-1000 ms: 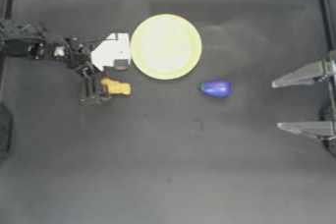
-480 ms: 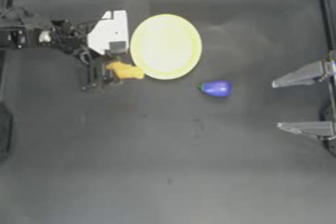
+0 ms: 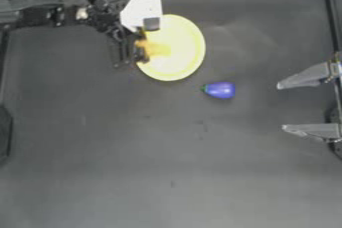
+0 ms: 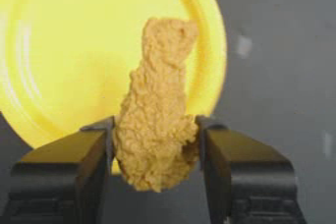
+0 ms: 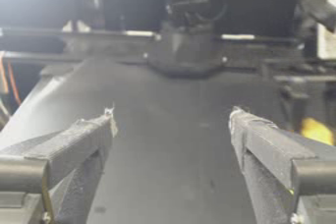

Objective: Put brown chicken wing on plate

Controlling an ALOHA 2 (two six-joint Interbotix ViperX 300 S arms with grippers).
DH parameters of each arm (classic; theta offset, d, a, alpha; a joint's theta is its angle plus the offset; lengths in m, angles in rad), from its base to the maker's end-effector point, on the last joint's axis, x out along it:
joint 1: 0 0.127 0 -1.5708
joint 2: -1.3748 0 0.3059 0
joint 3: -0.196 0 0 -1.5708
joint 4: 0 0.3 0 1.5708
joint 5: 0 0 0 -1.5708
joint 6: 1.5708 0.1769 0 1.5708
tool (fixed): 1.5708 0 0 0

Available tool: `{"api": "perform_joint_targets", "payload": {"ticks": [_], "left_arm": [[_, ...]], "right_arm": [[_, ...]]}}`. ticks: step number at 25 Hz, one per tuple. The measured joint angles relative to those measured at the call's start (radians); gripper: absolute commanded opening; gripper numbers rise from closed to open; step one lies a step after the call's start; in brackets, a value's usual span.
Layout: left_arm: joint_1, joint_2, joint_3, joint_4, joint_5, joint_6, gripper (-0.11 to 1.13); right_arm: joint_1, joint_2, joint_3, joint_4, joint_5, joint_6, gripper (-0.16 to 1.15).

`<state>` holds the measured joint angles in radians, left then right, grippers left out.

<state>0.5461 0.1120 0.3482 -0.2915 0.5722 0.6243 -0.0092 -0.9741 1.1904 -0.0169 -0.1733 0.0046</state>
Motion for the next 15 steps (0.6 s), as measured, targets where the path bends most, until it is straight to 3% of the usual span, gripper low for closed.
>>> {"api": "perform_joint_targets", "payload": {"ticks": [15], "left_arm": [[0.041,0.230,-0.173,-0.002,-0.002,0.038,0.18]], "right_arm": [[0.000,0.000,0.003,0.000,0.000,0.000,1.00]]}}
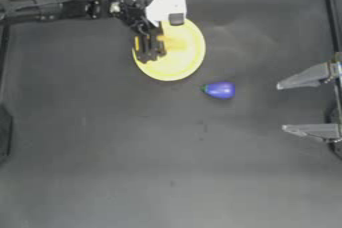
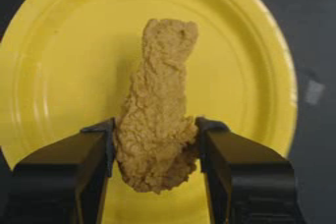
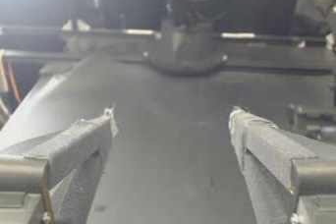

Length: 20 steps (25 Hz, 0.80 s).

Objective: Put brown chicken wing on plate

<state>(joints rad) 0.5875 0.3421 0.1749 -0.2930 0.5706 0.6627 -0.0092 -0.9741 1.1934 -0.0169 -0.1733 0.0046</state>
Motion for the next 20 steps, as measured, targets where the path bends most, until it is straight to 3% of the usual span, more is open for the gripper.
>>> {"api": "perform_joint_targets", "payload": {"ticks": [8,11,17,18,20], "left_arm": [[0.015,0.058,-0.031,-0.002,0.000,0.000,0.25],[0.015,0.072,-0.046,-0.002,0.002,0.002,0.43],[0.015,0.075,-0.058,-0.002,0.009,0.000,1.03],[0.015,0.075,-0.058,-0.002,0.008,0.002,1.08],[0.015,0.075,-0.058,-0.002,0.011,0.005,1.03]], "right_arm": [[0.000,0.000,0.000,0.000,0.000,0.000,1.00],[0.002,0.000,0.000,0.000,0.000,0.000,1.00],[0.002,0.000,0.000,0.000,0.000,0.000,1.00],[0.002,0.000,0.000,0.000,0.000,0.000,1.00],[0.000,0.000,0.000,0.000,0.000,0.000,1.00]]}}
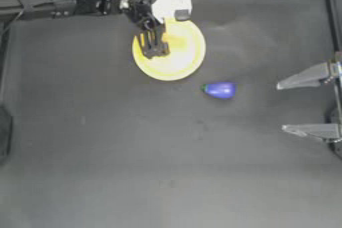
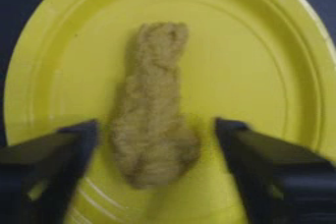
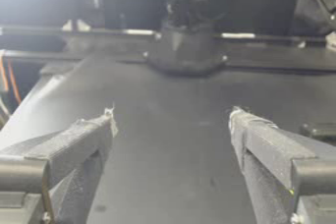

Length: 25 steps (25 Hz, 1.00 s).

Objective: Put brown chicken wing on plate

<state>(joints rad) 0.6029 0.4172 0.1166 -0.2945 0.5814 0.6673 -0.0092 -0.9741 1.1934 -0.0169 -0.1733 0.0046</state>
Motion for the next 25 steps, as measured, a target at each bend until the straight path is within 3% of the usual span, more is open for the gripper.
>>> {"api": "perform_joint_targets", "payload": {"ticks": [14,20,25], "left_arm": [[-0.002,-0.021,-0.012,0.017,0.012,0.000,1.02],[-0.006,-0.133,0.011,0.018,0.012,0.000,1.02],[-0.043,-0.232,0.083,0.015,0.011,0.000,1.01]], "right_arm": [[0.000,0.000,0.003,0.000,0.000,0.000,1.00],[0.000,0.000,0.003,0.000,0.000,0.000,1.00],[-0.002,0.000,0.006,0.000,0.000,0.000,1.00]]}}
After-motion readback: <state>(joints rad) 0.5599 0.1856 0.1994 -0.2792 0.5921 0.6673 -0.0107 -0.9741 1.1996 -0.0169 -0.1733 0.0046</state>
